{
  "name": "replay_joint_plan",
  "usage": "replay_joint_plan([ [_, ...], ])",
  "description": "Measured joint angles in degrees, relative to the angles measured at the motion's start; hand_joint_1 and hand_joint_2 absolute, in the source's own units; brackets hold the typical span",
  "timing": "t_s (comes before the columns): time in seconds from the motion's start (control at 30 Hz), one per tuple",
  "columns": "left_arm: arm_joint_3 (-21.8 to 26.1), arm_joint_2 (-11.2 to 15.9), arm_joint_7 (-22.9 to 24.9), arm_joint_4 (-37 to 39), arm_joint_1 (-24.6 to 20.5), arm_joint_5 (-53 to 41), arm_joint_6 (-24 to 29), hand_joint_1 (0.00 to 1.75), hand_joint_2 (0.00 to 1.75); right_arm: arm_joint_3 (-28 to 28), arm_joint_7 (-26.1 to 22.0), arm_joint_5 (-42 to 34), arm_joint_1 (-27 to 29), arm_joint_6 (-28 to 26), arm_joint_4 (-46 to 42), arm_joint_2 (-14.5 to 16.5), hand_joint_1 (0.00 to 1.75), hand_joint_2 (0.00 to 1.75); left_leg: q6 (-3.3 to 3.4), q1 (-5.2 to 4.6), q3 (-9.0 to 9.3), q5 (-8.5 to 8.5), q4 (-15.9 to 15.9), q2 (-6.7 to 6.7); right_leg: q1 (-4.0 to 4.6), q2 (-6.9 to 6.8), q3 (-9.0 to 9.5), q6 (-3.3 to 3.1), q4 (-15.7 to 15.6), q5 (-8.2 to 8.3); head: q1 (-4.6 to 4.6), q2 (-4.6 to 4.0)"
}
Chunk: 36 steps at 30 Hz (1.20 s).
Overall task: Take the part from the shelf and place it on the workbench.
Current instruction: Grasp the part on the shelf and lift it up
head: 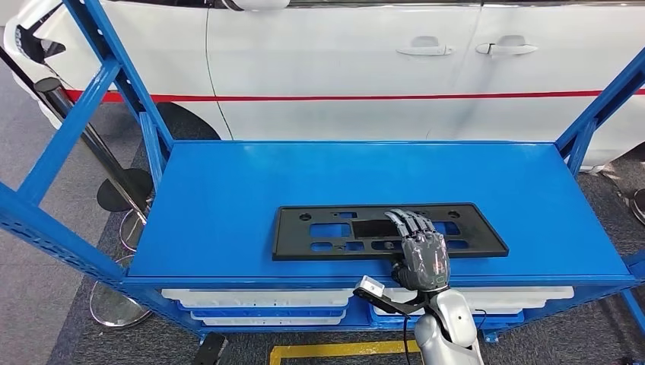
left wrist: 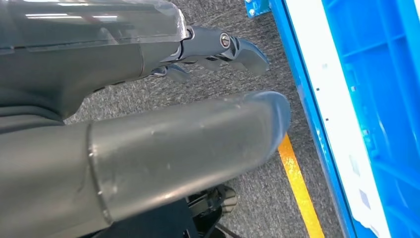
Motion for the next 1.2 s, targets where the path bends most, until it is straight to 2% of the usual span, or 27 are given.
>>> replay_joint_plan([
  [0.03,0.0,0.0,0.0,0.0,0.0,0.1,0.0,0.0,0.0,0.0,0.0,-0.1,0.0,0.0,0.0,0.0,1.75,1.75,-0.06,0.0,0.06,-0.07,0.1,-0.04,-0.06,-0.01,0.55,0.02,-1.3,1.4,0.01,0.0],
  [0.1,0.0,-0.1,-0.1,0.0,0.0,0.3,0.1,0.0,0.0,0.0,-0.2,-0.4,0.0,0.0,0.0,-0.1,1.75,1.75,-0.34,-0.04,0.22,-0.38,0.3,-0.13,-0.17,-0.02,3.99,-0.13,-8.5,5.32,0.01,0.0],
  [0.13,0.0,-0.1,-0.2,0.0,-0.1,0.5,0.2,0.0,0.0,0.0,-0.3,-0.6,-0.1,0.0,0.0,-0.1,1.75,1.75,-0.59,-0.16,0.18,-0.59,0.5,-0.18,-0.12,0.02,5.57,-0.31,-11.9,6.49,0.0,0.0],
  [0.17,0.0,-0.1,-0.2,0.0,-0.1,0.6,0.2,0.0,0.0,0.0,-0.4,-0.8,-0.1,0.0,0.0,-0.1,1.75,1.75,-0.84,-0.28,0.11,-0.74,0.7,-0.2,-0.03,0.05,6.53,-0.5,-14.0,6.97,-0.01,0.0],
  [0.27,0.0,-0.1,-0.2,0.0,-0.2,0.8,0.3,0.0,0.0,0.0,-0.9,-1.0,-0.2,0.0,-0.1,-0.2,1.75,1.75,-1.67,-0.42,0.01,-1.0,0.8,-0.21,0.11,0.19,6.87,-1.33,-15.0,6.75,-0.02,0.0],
  [0.33,0.0,-0.1,-0.3,0.0,-0.2,0.9,0.3,0.0,0.0,0.0,-1.1,-1.0,-0.5,-0.1,-0.2,-0.3,1.75,1.75,-2.25,-0.28,-0.5,-2.29,2.4,-0.15,-0.06,0.13,7.21,-2.03,-15.3,6.78,-0.03,0.0],
  [0.37,0.0,-0.1,-0.3,0.0,-0.3,1.0,0.4,0.0,0.0,0.0,-1.2,-1.1,-0.6,-0.1,-0.4,-0.3,1.75,1.75,-2.49,-0.18,-1.5,-3.71,4.8,-0.12,-0.13,0.02,7.41,-2.34,-15.4,6.76,-0.04,0.0],
  [0.43,0.0,-0.1,-0.4,0.0,-0.2,1.0,0.6,0.0,0.0,-0.1,-1.4,-1.3,-0.7,-0.1,-0.5,-0.3,1.75,1.75,-2.85,-0.05,-4.89,-7.17,12.2,-0.09,-0.02,-0.22,7.64,-2.7,-15.4,6.58,-0.05,0.0],
  [0.47,0.0,-0.1,-0.4,0.0,-0.2,1.1,0.6,0.0,0.0,-0.1,-1.5,-1.4,-0.7,-0.1,-0.6,-0.3,1.75,1.75,-2.94,-0.01,-6.52,-8.19,15.5,-0.09,0.06,-0.29,7.7,-2.78,-15.4,6.52,-0.05,0.0],
  [0.5,0.0,-0.1,-0.4,0.0,-0.1,1.1,0.7,0.0,0.0,-0.1,-1.6,-1.4,-0.7,-0.1,-0.6,-0.3,1.75,1.75,-2.96,0.0,-7.4,-8.16,17.0,-0.09,0.12,-0.31,7.79,-2.84,-15.4,6.45,-0.05,0.0],
  [0.53,0.0,-0.1,-0.4,0.0,0.0,1.1,0.8,0.0,0.0,-0.1,-1.7,-1.5,-0.7,-0.1,-0.6,-0.3,1.75,1.75,-2.89,0.0,-7.22,-7.03,16.3,-0.09,0.16,-0.29,7.92,-2.84,-15.4,6.39,-0.05,0.0],
  [0.6,0.0,-0.1,-0.5,0.0,0.0,1.1,1.0,0.0,0.0,-0.1,-1.7,-1.5,-0.7,-0.1,-0.7,-0.3,1.75,1.75,-2.51,-0.02,-4.1,-2.84,9.4,-0.09,0.2,-0.21,8.37,-2.69,-15.4,6.17,-0.05,0.0],
  [0.67,0.0,-0.1,-0.5,0.0,-0.2,1.1,1.2,0.0,0.0,-0.1,-1.8,-1.6,-0.7,-0.1,-0.7,-0.3,1.75,1.75,-2.05,-0.25,-1.02,-0.55,2.8,-0.1,0.37,-0.14,8.55,-2.26,-15.3,6.0,-0.05,0.0],
  [0.7,0.0,-0.1,-0.5,0.0,-0.2,1.1,1.3,0.0,0.0,-0.1,-1.7,-1.6,-0.7,-0.1,-0.8,-0.3,1.75,1.75,-1.87,-0.39,-0.41,-0.43,1.5,-0.12,0.44,-0.12,8.52,-2.0,-15.3,5.99,-0.05,0.0],
  [0.77,0.0,-0.1,-0.5,0.0,-0.2,1.1,1.6,0.0,0.0,-0.2,-1.7,-1.6,-0.6,-0.1,-1.0,-0.3,1.75,1.75,-1.41,-0.42,-0.26,-0.52,1.0,-0.13,0.51,-0.09,8.46,-1.4,-15.4,6.08,-0.04,0.0],
  [0.83,0.0,-0.1,-0.5,0.0,-0.1,1.1,2.1,0.0,0.0,-0.3,-1.8,-1.6,-0.5,-0.1,-1.4,-0.3,1.75,1.75,-0.72,-0.15,-0.07,-0.21,0.5,-0.06,0.47,-0.05,8.14,-0.83,-14.5,5.19,-0.03,0.0],
  [0.9,0.0,-0.1,-0.4,0.0,-0.2,1.1,2.7,0.0,0.0,-0.5,-2.1,-1.6,-0.4,-0.1,-1.8,-0.3,1.75,1.75,-0.18,-0.03,0.02,0.0,0.2,0.04,0.33,-0.02,5.97,-0.41,-9.6,2.25,-0.02,0.0],
  [0.97,-0.1,-0.1,0.0,0.0,-0.2,1.2,3.3,0.0,0.0,-0.7,-2.4,-1.6,-0.1,-0.1,-2.1,-0.3,1.75,1.75,0.02,-0.11,-0.07,-0.02,0.2,0.06,0.21,-0.04,2.43,-0.15,-2.4,-0.87,-0.02,0.0],
  [1.0,-0.1,-0.1,0.1,0.0,-0.2,1.4,3.5,0.0,0.0,-0.9,-2.6,-1.6,0.1,-0.1,-2.3,-0.3,1.75,1.75,0.03,-0.14,-0.08,-0.04,0.3,0.05,0.17,-0.05,1.27,-0.08,-0.3,-1.24,-0.02,0.0],
  [1.03,-0.1,-0.1,0.3,0.0,-0.2,1.6,3.8,0.0,0.0,-0.9,-2.8,-1.6,0.2,-0.1,-2.6,-0.3,1.75,1.75,0.03,-0.15,-0.06,-0.1,0.3,0.01,0.13,-0.05,1.09,-0.06,-0.2,-0.43,-0.02,0.0],
  [1.07,-0.1,-0.2,0.3,0.0,-0.2,1.8,4.0,0.0,0.0,-1.0,-3.1,-1.7,0.2,-0.1,-3.0,-0.3,1.75,1.75,-0.03,-0.14,0.01,-0.18,0.5,-0.04,0.11,-0.06,2.02,-0.13,-2.4,1.41,-0.02,0.0],
  [1.13,0.0,-0.2,0.4,0.0,-0.3,2.5,4.5,0.0,0.0,-1.0,-4.0,-2.2,0.1,-0.1,-4.0,-0.3,1.75,1.75,-0.3,-0.25,0.09,-0.5,0.8,-0.13,0.17,-0.05,5.48,-0.47,-9.9,5.34,-0.01,0.0],
  [1.17,0.0,-0.2,0.4,0.0,-0.4,2.9,4.8,0.0,0.0,-1.0,-4.7,-2.6,0.1,-0.1,-4.6,-0.2,1.75,1.75,-0.49,-0.36,0.0,-0.64,1.0,-0.15,0.27,-0.04,6.75,-0.69,-12.8,6.32,-0.02,0.0],
  [1.2,0.1,-0.3,0.4,0.0,-0.5,3.3,5.0,0.0,0.0,-1.0,-5.3,-3.2,0.0,-0.1,-5.3,-0.2,1.75,1.75,-0.7,-0.46,-0.12,-0.71,1.1,-0.15,0.39,-0.01,7.37,-0.87,-14.4,6.59,-0.03,0.0],
])
